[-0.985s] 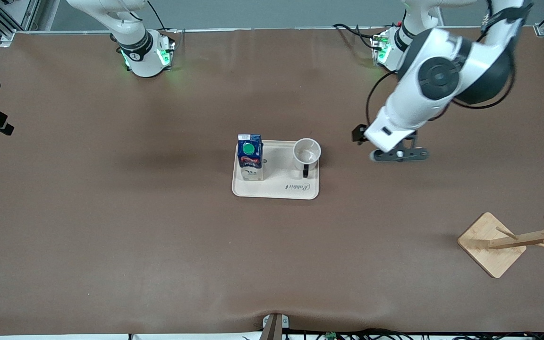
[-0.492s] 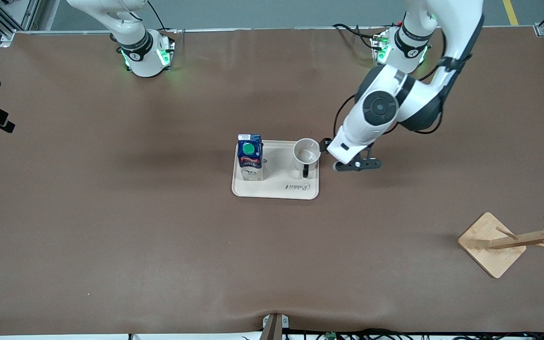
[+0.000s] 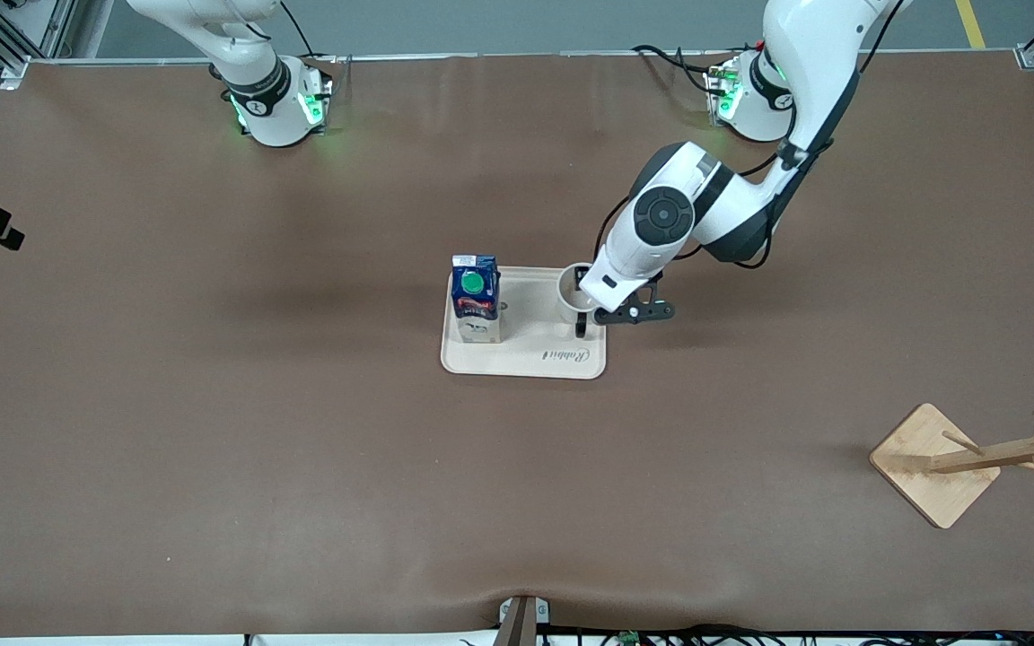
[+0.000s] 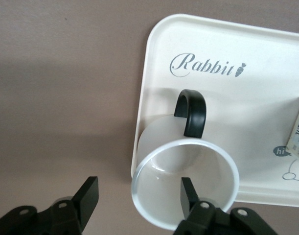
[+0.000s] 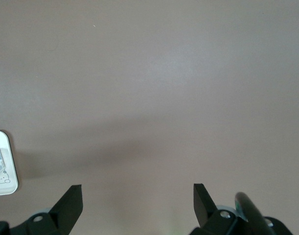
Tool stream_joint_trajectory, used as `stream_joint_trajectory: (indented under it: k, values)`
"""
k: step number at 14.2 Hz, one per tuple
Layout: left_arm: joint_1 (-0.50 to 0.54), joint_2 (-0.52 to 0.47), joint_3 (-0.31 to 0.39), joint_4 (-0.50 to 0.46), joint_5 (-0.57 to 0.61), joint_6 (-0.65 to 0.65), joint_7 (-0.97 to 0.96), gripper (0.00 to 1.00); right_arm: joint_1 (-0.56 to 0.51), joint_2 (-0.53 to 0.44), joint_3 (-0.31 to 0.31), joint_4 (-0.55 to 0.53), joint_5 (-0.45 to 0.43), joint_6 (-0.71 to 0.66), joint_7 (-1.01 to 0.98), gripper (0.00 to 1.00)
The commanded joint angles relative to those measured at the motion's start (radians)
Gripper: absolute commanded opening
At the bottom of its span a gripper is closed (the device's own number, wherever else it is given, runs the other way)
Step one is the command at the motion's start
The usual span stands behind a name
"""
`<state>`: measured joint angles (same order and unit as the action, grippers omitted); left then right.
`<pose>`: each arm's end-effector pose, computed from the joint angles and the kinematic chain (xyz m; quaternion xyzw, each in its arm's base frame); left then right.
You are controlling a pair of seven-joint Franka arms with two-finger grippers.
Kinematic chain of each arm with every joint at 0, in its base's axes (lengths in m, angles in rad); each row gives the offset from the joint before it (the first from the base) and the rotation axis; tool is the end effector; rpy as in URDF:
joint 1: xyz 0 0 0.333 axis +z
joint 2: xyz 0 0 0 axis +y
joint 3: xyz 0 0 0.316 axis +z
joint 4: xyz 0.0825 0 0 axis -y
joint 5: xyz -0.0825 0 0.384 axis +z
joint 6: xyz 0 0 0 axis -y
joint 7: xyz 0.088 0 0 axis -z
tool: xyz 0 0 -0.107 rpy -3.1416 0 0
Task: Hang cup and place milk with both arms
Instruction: 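Lower the left gripper and grasp the white mug by its rim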
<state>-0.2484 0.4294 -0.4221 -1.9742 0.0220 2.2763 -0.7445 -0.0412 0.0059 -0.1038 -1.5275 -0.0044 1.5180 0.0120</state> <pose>0.4776 -0.3674 0.2613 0.9950 0.0425 -0.0848 0.0305 0.5455 -0.0800 0.6370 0.9969 -0.0785 -0.0078 0.0020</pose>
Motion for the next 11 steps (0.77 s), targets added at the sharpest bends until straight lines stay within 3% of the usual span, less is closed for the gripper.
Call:
stream_joint_trajectory:
  k: [1, 11]
  values:
    - [-0.011, 0.026, 0.002, 0.005, 0.024, 0.028, -0.018, 0.55, -0.017, 0.009, 0.013, 0.023, 0.003, -0.013, -0.006, 1.00]
    - [-0.020, 0.091, 0.009, 0.040, 0.065, 0.052, -0.016, 0.15, -0.019, 0.017, 0.013, 0.018, 0.009, -0.018, -0.006, 1.00]
